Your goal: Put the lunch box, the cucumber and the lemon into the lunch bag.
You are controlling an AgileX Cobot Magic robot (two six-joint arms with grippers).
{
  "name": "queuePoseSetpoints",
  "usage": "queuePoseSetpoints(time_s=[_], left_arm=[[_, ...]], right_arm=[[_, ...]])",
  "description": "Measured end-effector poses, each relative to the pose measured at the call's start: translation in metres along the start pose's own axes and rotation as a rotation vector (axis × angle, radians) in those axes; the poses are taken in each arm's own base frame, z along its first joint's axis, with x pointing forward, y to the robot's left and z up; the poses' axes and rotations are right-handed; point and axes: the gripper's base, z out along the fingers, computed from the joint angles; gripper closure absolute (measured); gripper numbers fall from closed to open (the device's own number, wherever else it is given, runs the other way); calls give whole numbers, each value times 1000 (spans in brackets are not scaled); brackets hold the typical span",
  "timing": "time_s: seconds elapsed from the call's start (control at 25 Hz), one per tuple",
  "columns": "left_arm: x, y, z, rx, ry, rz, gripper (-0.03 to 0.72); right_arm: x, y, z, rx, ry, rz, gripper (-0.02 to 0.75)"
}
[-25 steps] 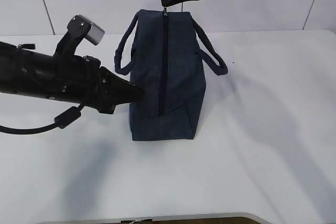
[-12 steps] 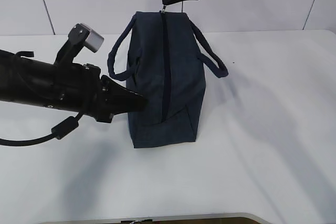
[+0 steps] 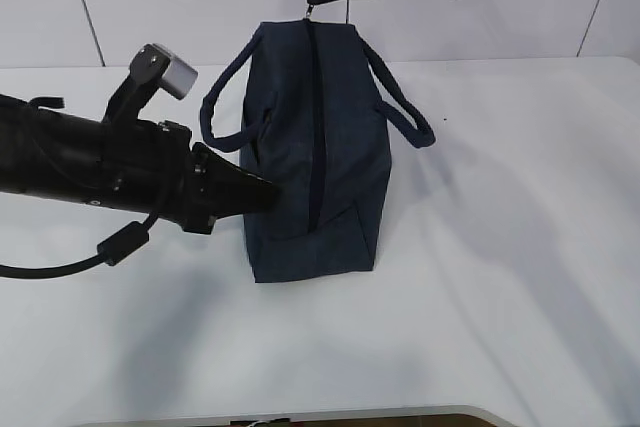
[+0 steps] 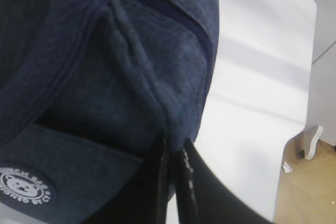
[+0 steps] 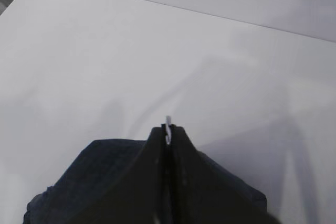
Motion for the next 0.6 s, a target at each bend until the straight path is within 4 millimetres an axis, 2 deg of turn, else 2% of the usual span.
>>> queuePoseSetpoints(time_s=[0.6], left_arm=[[0,0,0,0,0,0,705]], right_arm=[[6,-19,37,7,-17,3,733]])
